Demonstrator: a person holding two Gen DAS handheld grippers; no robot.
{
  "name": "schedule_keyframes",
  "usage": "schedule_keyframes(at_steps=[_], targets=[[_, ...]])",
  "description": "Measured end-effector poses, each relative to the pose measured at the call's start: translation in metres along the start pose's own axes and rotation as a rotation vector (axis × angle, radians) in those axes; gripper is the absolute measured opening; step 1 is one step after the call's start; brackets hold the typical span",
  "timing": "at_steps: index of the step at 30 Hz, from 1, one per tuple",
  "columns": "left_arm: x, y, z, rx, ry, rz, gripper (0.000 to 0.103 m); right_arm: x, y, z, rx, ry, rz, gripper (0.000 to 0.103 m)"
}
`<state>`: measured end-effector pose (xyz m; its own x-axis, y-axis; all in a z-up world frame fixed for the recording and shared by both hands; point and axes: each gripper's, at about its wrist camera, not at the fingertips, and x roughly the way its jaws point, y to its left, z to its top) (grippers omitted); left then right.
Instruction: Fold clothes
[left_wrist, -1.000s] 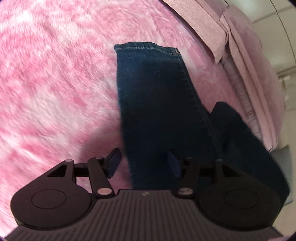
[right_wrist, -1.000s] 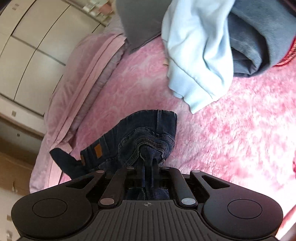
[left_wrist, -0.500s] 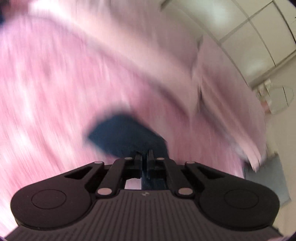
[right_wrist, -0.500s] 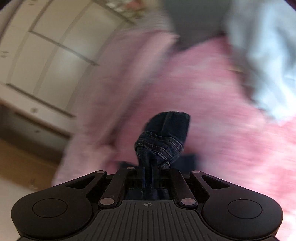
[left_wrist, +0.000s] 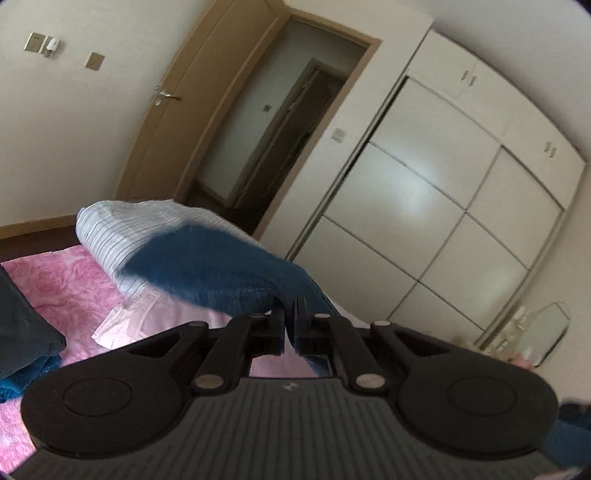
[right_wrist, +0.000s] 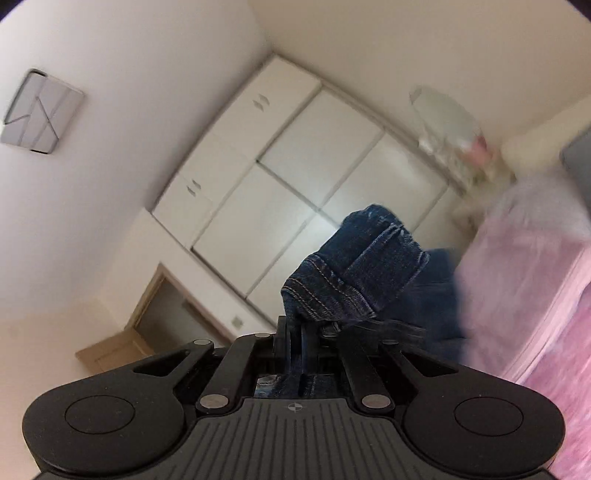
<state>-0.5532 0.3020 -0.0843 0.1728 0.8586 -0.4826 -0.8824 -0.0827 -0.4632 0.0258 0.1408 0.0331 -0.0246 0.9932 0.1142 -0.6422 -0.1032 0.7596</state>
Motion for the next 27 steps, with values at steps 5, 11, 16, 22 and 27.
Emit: schedule_keyframes(at_steps=[5, 11, 16, 22, 27], targets=[[-0.039, 0.011, -0.022, 0.032, 0.022, -0.040, 0.009, -0.099, -0.076, -0.033, 0.036, 0.049, -0.218, 0.003], [-0.029, 0.093, -0.193, 0.083, 0.446, 0.311, 0.014, -0.235, -0.226, -0.114, 0.139, 0.440, -0.801, 0.018], [-0.046, 0.136, -0.268, -0.011, 0.573, 0.435, 0.014, -0.321, -0.299, -0.140, 0.255, 0.520, -1.016, 0.035], [-0.041, 0.120, -0.299, 0.027, 0.569, 0.413, 0.017, -0.345, -0.340, -0.144, 0.332, 0.470, -0.916, 0.050], [-0.049, 0.116, -0.311, -0.006, 0.536, 0.394, 0.017, -0.347, -0.366, -0.159, 0.402, 0.428, -0.815, 0.050]])
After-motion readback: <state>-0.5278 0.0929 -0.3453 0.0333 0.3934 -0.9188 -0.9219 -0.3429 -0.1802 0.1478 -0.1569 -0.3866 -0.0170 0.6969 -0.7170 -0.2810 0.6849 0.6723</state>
